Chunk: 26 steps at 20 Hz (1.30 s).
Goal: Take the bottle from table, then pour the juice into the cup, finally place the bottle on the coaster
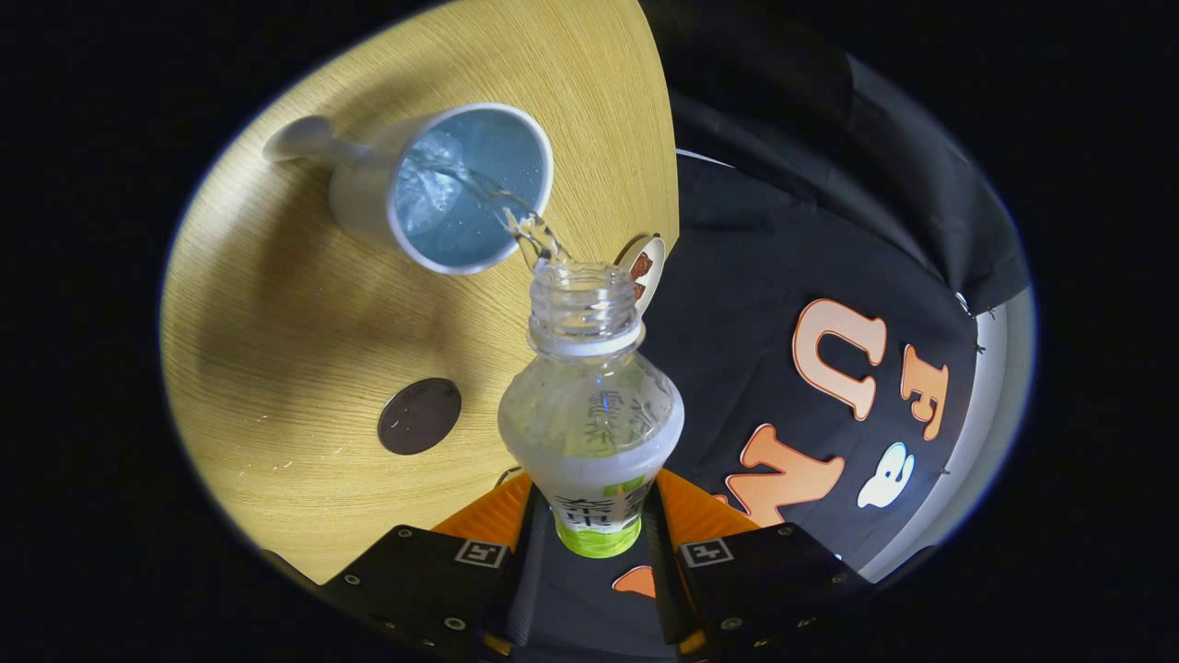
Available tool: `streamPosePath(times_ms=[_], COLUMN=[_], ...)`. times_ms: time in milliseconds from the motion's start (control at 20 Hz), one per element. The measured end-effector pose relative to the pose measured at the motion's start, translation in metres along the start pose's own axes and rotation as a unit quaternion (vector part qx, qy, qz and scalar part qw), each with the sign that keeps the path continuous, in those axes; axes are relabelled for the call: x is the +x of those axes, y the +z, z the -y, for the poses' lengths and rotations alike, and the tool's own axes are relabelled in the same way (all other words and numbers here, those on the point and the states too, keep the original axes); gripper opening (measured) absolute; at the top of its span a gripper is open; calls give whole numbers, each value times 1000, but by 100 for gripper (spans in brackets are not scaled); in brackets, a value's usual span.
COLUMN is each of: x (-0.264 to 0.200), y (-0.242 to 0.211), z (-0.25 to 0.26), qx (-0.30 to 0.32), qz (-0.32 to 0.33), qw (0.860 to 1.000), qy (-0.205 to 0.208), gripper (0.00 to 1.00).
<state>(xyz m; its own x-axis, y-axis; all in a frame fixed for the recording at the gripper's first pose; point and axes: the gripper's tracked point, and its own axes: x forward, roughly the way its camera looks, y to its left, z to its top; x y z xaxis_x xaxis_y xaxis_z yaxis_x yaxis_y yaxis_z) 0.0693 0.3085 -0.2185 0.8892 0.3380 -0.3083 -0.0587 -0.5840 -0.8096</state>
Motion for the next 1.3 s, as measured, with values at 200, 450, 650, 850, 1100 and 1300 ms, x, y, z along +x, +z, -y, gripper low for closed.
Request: streamPosePath(times_ms=[200,450,650,850,1100,1300], x=[1,2,3,4,4,3], y=[1,2,1,4,4,7], z=[3,3,7,13,17,27], qx=[-10,-25,-36,-54,-65,-83], qz=[0,0,2,8,8,10], qw=[1000,1000,999,998,998,996], qy=[-3,-3,-4,-7,-10,-21], gripper=[53,53,53,53,53,53])
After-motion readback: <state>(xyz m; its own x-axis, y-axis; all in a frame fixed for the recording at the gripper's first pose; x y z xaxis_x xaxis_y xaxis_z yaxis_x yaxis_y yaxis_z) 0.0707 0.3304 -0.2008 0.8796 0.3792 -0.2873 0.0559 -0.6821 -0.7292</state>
